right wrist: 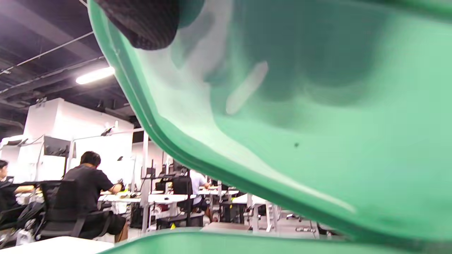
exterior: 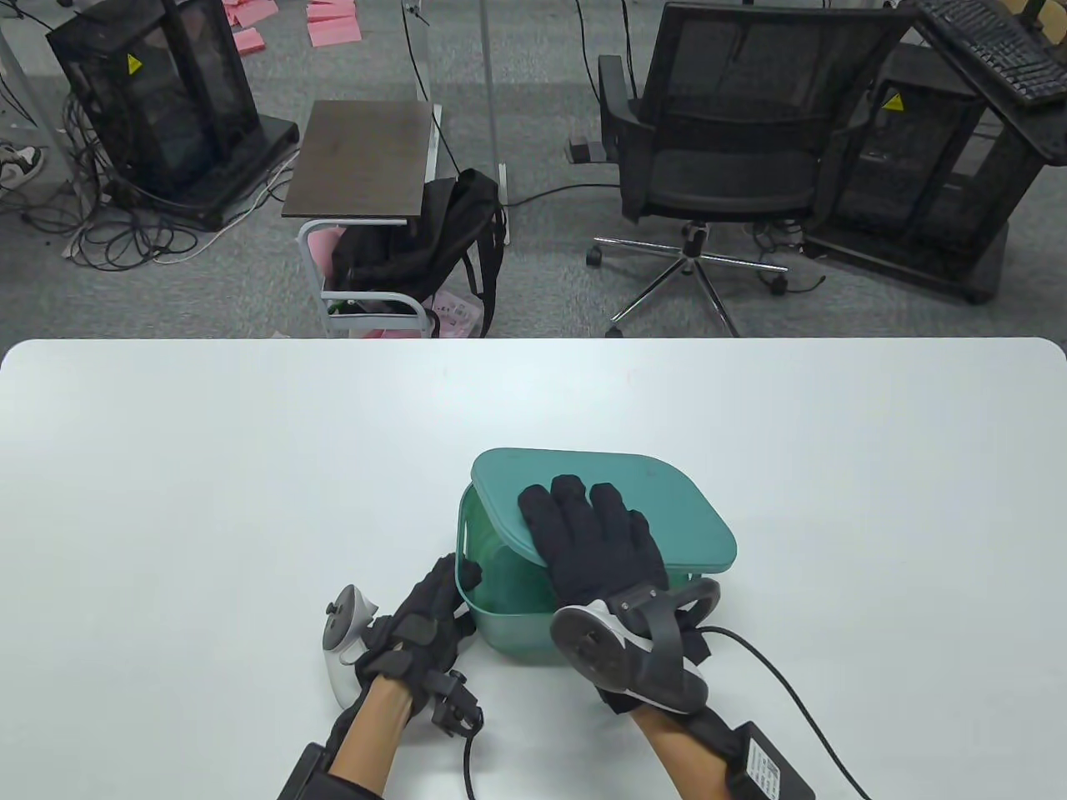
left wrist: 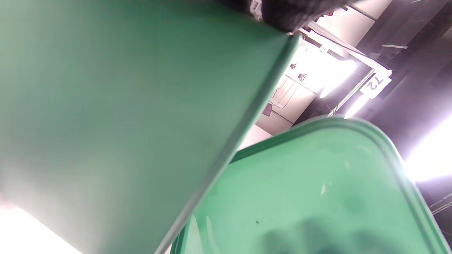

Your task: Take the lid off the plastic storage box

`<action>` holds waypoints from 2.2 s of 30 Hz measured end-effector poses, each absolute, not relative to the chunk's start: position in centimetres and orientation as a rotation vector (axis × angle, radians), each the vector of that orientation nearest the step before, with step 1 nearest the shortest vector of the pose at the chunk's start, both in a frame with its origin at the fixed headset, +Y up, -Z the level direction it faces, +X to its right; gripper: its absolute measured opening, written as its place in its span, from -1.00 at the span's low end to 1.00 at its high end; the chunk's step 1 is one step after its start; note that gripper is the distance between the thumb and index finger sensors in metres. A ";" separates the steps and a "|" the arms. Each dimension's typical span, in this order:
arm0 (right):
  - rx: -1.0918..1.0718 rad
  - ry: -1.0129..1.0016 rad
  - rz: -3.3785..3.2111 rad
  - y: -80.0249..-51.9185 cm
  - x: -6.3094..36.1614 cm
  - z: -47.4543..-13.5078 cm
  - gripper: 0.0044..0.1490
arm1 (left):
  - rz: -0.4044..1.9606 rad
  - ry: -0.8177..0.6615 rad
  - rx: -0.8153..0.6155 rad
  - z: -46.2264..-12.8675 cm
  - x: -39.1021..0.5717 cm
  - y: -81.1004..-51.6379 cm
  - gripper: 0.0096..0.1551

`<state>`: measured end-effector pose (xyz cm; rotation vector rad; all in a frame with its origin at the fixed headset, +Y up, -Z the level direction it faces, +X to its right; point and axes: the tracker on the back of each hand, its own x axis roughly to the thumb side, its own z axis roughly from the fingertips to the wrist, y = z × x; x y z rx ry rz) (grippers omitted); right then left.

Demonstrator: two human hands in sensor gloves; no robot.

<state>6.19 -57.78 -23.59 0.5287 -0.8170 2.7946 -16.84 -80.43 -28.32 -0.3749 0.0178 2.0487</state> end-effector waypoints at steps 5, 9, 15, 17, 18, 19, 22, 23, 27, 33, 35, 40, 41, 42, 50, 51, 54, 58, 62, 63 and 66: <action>0.460 -0.910 2.726 -55.8 9.5 -23.6 -0.43 | 2.046 0.034 -0.364 -28.3 -16.9 -80.5 -0.44; 0.385 -0.960 2.676 -54.9 12.0 -23.9 -0.45 | 2.042 0.049 -0.355 -28.2 -16.8 -80.4 -0.44; 0.209 -0.952 2.692 -55.4 17.1 -25.2 -0.45 | 2.041 0.060 -0.351 -28.1 -16.9 -80.4 -0.44; 0.144 -0.932 2.737 -56.4 18.8 -25.7 -0.46 | 2.040 0.062 -0.350 -28.1 -16.9 -80.5 -0.44; 0.122 -0.923 2.757 -56.9 19.5 -25.9 -0.46 | 2.041 0.060 -0.349 -28.1 -16.9 -80.5 -0.44; 0.092 -0.909 2.784 -57.6 20.5 -26.1 -0.46 | 2.043 0.060 -0.346 -28.1 -16.9 -80.5 -0.44; 0.019 -0.835 2.868 -59.8 22.7 -26.8 -0.46 | 2.047 0.062 -0.343 -28.1 -16.9 -80.6 -0.44; 0.004 -0.807 2.888 -60.5 23.3 -26.9 -0.46 | 2.048 0.064 -0.341 -28.1 -16.8 -80.6 -0.44; -0.045 -0.697 2.984 -63.3 25.2 -27.6 -0.46 | 2.049 0.066 -0.344 -28.1 -16.8 -80.6 -0.44; -0.074 -0.569 3.075 -66.8 26.5 -28.4 -0.47 | 2.054 0.077 -0.342 -28.0 -16.8 -80.6 -0.45; -0.081 -0.533 3.087 -67.7 26.7 -28.6 -0.47 | 2.052 0.080 -0.340 -28.0 -16.8 -80.6 -0.45; -0.039 -0.459 3.145 -70.1 26.3 -29.1 -0.47 | 2.057 0.082 -0.337 -28.0 -16.8 -80.6 -0.45; -0.022 -0.427 3.162 -70.5 26.2 -29.2 -0.48 | 2.058 0.083 -0.336 -28.0 -16.8 -80.6 -0.45; -0.016 -0.413 3.174 -70.8 26.1 -29.2 -0.48 | 2.060 0.084 -0.336 -28.0 -16.8 -80.6 -0.45; 0.082 -0.059 3.185 -73.5 25.9 -29.4 -0.36 | 2.065 0.086 -0.336 -28.0 -16.7 -80.6 -0.45; 0.091 0.012 3.178 -73.9 25.9 -29.3 -0.33 | 2.066 0.086 -0.337 -28.0 -16.7 -80.6 -0.45; 0.119 0.179 3.163 -74.6 26.0 -29.3 -0.22 | 2.067 0.087 -0.338 -28.0 -16.7 -80.6 -0.45; 0.146 0.304 3.138 -75.1 26.2 -29.1 -0.13 | 2.068 0.087 -0.340 -28.0 -16.7 -80.6 -0.45; 0.161 0.421 3.145 -75.5 26.0 -29.0 -0.06 | 2.068 0.088 -0.341 -28.0 -16.7 -80.6 -0.45; 0.156 0.439 3.143 -75.6 26.0 -28.9 -0.05 | 2.069 0.088 -0.342 -28.0 -16.7 -80.6 -0.45; 0.164 0.440 3.151 -75.9 25.9 -28.8 -0.03 | 2.069 0.088 -0.341 -28.0 -16.7 -80.6 -0.45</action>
